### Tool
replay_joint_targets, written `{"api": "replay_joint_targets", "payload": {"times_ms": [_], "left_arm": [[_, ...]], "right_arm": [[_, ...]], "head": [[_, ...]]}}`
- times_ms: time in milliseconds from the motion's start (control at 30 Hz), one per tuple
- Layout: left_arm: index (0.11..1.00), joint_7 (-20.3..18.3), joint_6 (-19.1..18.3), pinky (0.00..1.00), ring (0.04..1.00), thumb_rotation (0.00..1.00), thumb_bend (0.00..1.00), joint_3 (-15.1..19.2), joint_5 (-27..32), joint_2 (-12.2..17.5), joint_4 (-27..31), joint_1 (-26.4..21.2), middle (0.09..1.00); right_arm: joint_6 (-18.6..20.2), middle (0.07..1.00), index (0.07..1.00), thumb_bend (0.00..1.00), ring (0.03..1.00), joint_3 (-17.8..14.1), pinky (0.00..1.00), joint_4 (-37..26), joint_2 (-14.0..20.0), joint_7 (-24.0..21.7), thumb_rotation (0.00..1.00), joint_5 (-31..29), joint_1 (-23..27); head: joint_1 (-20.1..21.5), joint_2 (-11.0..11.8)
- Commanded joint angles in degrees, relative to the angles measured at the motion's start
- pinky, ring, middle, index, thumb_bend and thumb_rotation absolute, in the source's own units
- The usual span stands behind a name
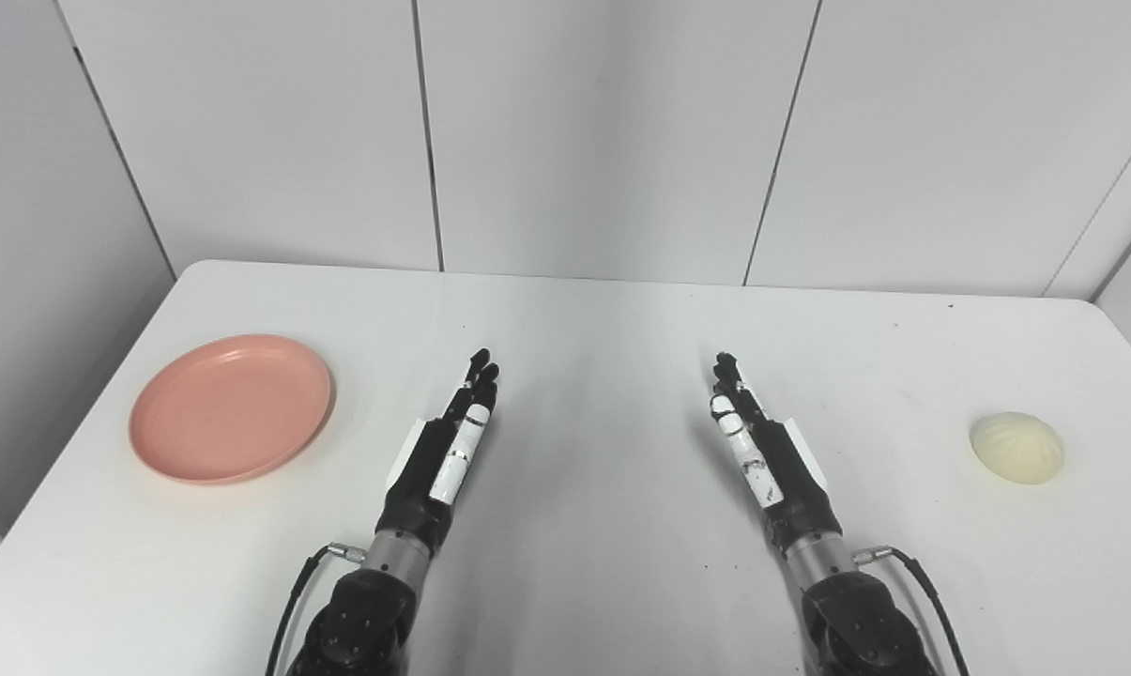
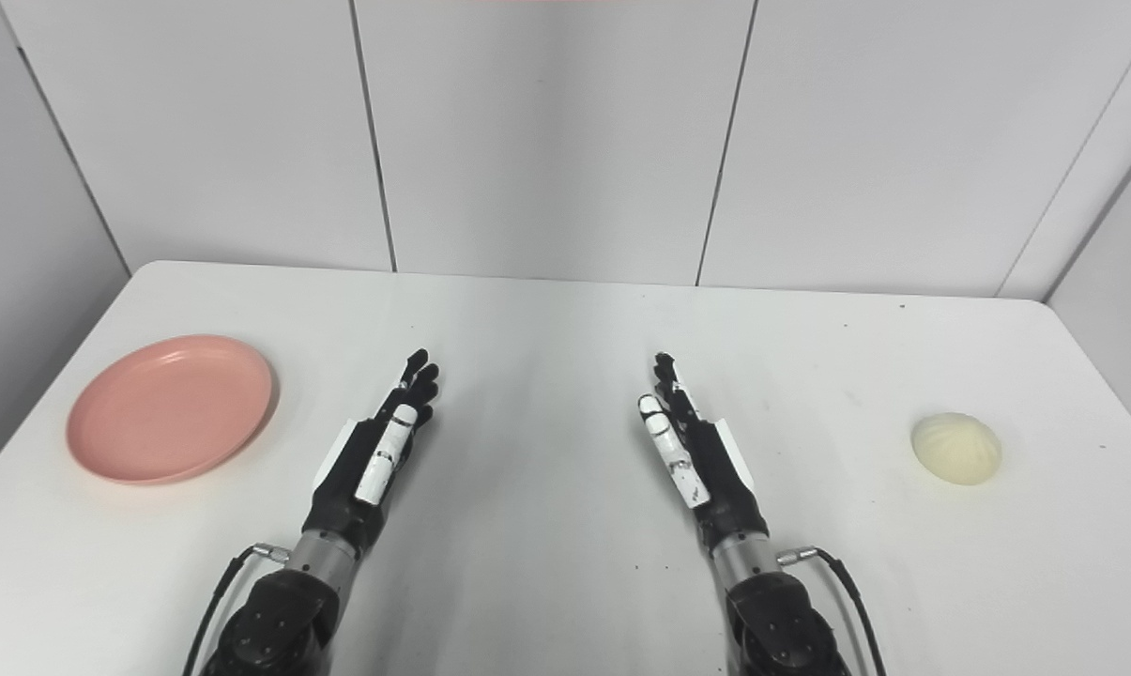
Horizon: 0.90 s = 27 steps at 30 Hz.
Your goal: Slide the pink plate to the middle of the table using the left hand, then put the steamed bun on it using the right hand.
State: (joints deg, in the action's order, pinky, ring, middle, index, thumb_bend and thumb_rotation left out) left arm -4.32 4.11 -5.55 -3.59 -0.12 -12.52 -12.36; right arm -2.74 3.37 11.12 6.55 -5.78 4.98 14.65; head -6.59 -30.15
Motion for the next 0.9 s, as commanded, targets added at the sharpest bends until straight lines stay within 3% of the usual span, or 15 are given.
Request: {"api": "replay_joint_targets", "payload": {"times_ms": [0,867], "left_arm": [[0.999,-0.1,0.3,1.0,0.994,1.0,0.45,0.3,0.0,1.3,-5.5,4.2,0.998],[0.999,-0.4,0.6,1.0,0.993,1.0,0.44,0.3,0.1,1.3,-5.9,4.2,0.998]], "right_arm": [[0.2,1.0,1.0,0.21,1.0,0.4,1.0,2.1,-0.3,0.1,1.0,0.0,-2.1],[-0.6,1.0,1.0,0.21,1.0,0.4,1.0,2.5,-0.3,-0.1,1.0,-0.2,-2.0]], "head": [[-0.1,-0.1],[-0.1,-0.3]]}}
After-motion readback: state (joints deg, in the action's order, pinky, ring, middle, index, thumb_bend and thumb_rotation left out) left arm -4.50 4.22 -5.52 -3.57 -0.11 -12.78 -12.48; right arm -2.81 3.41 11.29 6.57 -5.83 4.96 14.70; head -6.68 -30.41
